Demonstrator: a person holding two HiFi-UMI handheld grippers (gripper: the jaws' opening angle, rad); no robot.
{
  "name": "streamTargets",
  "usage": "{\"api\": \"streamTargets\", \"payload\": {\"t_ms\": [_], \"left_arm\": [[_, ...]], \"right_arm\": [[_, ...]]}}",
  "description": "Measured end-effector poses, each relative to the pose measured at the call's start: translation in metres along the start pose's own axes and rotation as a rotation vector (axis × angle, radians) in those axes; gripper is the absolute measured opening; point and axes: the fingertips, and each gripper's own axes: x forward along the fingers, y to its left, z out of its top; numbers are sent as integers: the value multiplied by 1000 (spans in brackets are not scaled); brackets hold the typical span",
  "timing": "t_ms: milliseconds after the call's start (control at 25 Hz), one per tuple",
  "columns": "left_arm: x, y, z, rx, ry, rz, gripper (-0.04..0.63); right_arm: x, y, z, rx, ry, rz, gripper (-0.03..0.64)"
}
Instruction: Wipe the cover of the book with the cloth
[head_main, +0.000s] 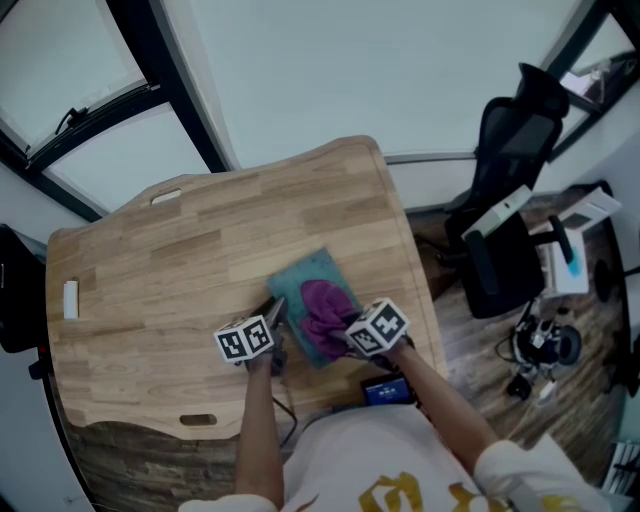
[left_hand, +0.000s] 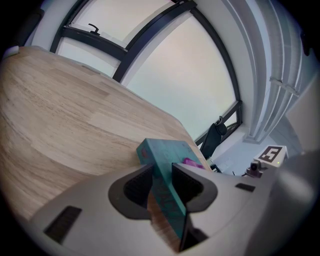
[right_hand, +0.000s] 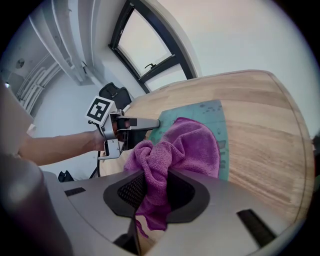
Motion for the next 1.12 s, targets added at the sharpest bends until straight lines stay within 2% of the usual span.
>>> {"api": "streamTargets", "payload": {"t_ms": [520,1120], "left_arm": [[-1,-1,0,1,1,-2,124],[-1,1,-5,-16,8,-3,124]], "right_arm": [[-5,-11,4,16,-4,-16,97],[11,-19,47,-4,-29,-20,97]]}}
